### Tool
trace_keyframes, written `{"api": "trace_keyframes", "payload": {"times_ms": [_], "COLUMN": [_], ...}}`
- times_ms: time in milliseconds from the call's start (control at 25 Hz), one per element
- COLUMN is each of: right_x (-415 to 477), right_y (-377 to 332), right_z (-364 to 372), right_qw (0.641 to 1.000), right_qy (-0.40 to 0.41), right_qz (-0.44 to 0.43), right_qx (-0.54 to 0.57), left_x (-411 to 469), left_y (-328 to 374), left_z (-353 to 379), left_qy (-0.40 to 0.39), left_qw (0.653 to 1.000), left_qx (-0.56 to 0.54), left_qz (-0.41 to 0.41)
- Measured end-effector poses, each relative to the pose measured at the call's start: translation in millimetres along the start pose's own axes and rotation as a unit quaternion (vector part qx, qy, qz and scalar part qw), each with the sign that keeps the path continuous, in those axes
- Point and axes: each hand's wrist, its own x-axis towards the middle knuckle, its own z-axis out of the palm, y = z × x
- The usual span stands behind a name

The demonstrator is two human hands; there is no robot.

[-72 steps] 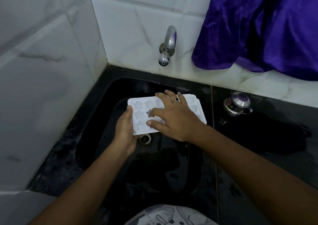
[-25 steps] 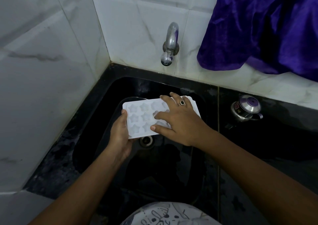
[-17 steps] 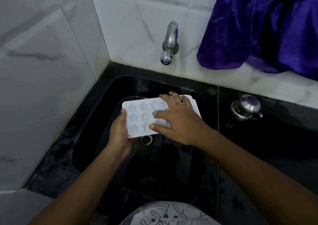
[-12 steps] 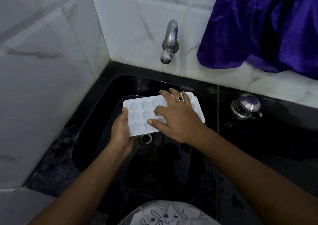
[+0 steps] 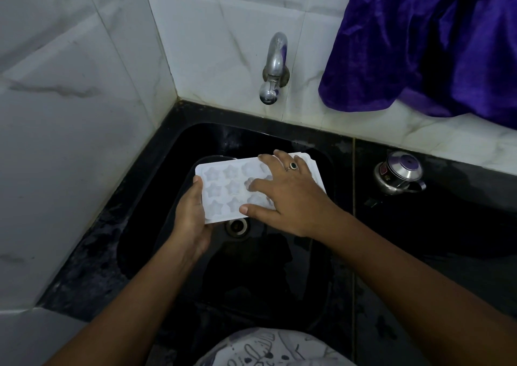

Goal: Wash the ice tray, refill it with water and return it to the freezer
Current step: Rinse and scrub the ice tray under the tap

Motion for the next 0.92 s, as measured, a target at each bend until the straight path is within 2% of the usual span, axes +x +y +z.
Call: {"api": "trace_keyframes", "payload": {"times_ms": [160,320,480,680,840,920], "right_x": [5.8,1.8,5.3,1.8,6.8,4.9], "right_y": [-3.7,-1.4,-4.3,-1.3,-6.7,-7.3], "right_z": [-1.2,-1.3,-1.7,-1.6,-0.4,1.5], "right_qw": [1.0,1.0,0.999,1.0,0.999,1.0], "right_qy": [0.013,0.001,0.018,0.004,0.013,0.004], "right_qz": [0.022,-0.002,0.024,0.004,0.033,0.018], "right_qx": [-0.003,-0.008,-0.015,-0.007,-0.01,-0.005], "left_x": [0.0,0.0,-0.6,1.3,1.9,3.3], "left_y": [0.0,1.8,-1.1,0.8,1.0,2.9], "left_z": [2.2,0.0,1.9,-0.5,1.9,0.4], "left_qy": [-0.009,-0.005,-0.007,-0.006,-0.015,-0.013], "left_qw": [1.0,1.0,1.0,1.0,1.0,1.0], "left_qx": [0.007,0.005,0.01,0.01,0.001,-0.003], "left_qz": [0.003,0.004,0.004,0.007,0.003,0.006]}}
